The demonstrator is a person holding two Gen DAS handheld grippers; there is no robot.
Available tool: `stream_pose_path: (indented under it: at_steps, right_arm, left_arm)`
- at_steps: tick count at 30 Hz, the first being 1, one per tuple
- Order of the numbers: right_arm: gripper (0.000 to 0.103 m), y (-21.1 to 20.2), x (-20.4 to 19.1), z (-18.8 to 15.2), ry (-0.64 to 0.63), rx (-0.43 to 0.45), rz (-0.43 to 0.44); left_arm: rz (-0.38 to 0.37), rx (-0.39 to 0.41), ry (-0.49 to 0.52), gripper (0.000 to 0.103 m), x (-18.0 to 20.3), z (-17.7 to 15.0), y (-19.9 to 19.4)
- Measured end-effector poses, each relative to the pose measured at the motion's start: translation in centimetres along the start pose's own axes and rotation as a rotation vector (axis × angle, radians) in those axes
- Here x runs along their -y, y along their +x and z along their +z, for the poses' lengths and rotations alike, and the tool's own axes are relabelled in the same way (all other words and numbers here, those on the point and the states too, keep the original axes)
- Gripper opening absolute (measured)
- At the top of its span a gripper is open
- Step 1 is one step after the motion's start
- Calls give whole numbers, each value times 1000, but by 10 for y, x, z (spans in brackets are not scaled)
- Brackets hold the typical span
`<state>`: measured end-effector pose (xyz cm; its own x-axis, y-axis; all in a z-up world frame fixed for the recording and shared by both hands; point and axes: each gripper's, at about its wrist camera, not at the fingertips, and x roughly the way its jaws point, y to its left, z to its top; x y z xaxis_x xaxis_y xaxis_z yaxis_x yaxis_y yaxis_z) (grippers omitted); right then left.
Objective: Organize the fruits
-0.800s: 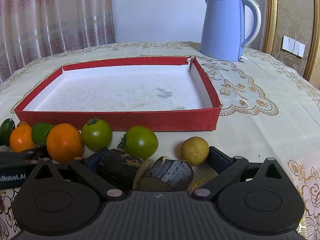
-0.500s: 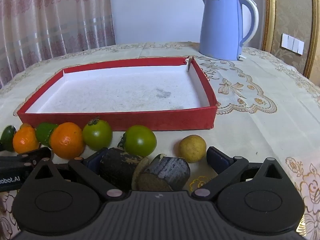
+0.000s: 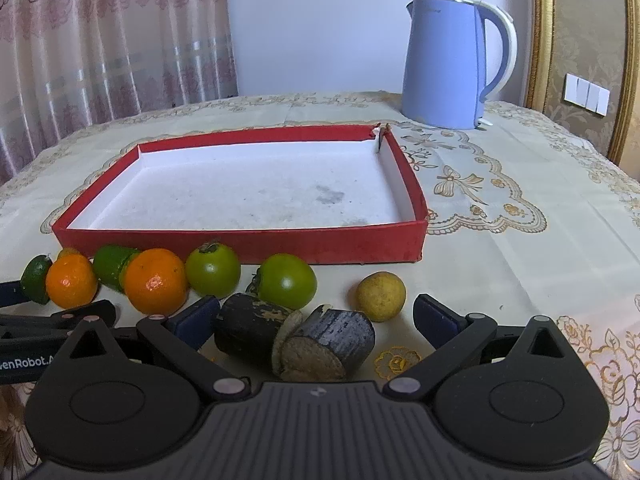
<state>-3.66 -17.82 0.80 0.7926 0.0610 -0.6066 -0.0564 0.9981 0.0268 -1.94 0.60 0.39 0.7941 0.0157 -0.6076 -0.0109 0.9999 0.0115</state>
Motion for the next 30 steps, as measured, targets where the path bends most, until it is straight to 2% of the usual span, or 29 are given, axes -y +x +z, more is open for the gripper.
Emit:
stream_pose_path:
  at_steps: [30]
  right_arm:
    - [103, -3, 2, 2, 10, 4, -11]
  left_arm:
    - [-9, 8, 21, 103, -1, 1, -7]
